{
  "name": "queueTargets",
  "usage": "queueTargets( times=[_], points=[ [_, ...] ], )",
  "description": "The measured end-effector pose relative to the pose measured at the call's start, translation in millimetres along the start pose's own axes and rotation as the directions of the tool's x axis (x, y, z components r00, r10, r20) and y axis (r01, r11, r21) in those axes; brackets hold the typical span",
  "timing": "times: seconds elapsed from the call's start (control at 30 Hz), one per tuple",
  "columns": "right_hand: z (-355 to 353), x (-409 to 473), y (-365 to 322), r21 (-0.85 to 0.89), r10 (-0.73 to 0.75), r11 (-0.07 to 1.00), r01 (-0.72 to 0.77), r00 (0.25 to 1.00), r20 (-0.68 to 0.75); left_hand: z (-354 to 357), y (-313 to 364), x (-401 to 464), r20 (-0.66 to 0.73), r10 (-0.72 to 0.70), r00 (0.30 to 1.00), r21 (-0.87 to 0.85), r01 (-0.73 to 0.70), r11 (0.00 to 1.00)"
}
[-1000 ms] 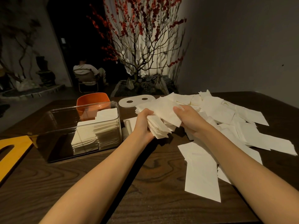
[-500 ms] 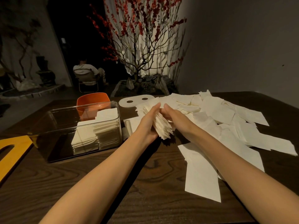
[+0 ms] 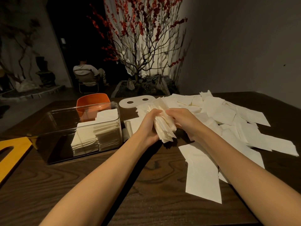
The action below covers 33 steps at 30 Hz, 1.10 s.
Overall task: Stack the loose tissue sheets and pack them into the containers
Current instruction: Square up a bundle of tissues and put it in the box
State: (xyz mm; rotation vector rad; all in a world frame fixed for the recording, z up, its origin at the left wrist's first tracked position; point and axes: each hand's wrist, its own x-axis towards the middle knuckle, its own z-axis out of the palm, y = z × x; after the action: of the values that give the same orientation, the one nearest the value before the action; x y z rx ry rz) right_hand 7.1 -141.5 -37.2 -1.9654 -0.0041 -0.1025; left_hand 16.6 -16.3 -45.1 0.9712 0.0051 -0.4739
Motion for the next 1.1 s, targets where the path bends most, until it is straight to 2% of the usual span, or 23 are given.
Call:
queueTargets(
  times=[0.13, 0.23, 0.3, 0.43, 0.63, 0.77, 0.93, 1.1],
  points=[
    [-0.3, -2.3, 1.8, -0.023, -0.013, 1.000, 0.013, 1.000, -0.001, 2.3, -0.8, -1.8, 0.002, 0.008, 1.000, 0.048, -0.008, 0.999],
    [0.4, -1.8, 0.2, 0.052, 0.022, 0.998, -0.024, 0.999, 0.044, 4.8, -1.5, -2.9, -0.008, 0.022, 1.000, 0.066, -0.022, 0.998],
    [0.3, -3.2, -0.6, 0.013, 0.012, 1.000, -0.013, 0.999, 0.053, 5.3, -1.3, -3.9, -0.015, 0.029, 0.999, 0.076, -0.027, 0.997],
    [-2.1, -0.9, 4.8, 0.011, 0.050, 0.999, -0.050, 0.998, -0.048, 4.8, 1.4, -4.9, -0.028, -0.003, 1.000, 0.036, 0.004, 0.999],
    [-7.8, 2.9, 6.0, 0.327, 0.199, 0.937, -0.124, 0.958, -0.206, 3.4, 5.2, -8.6, 0.010, -0.038, 0.999, -0.185, 0.039, 0.982],
    [-11.5, 4.7, 8.0, 0.335, 0.220, 0.935, -0.119, 0.933, -0.284, -1.3, 6.6, -2.8, -0.065, -0.008, 0.998, -0.244, -0.008, 0.970],
    [-10.0, 3.0, 5.4, 0.212, 0.123, 0.975, -0.060, 0.948, -0.295, -1.0, 7.6, -3.8, -0.140, 0.029, 0.990, -0.171, -0.053, 0.984],
    [-12.6, 1.6, 5.6, 0.164, 0.116, 0.984, -0.066, 0.940, -0.321, 0.8, 8.2, 4.2, -0.256, 0.147, 0.955, 0.029, -0.145, 0.989]
  ],
)
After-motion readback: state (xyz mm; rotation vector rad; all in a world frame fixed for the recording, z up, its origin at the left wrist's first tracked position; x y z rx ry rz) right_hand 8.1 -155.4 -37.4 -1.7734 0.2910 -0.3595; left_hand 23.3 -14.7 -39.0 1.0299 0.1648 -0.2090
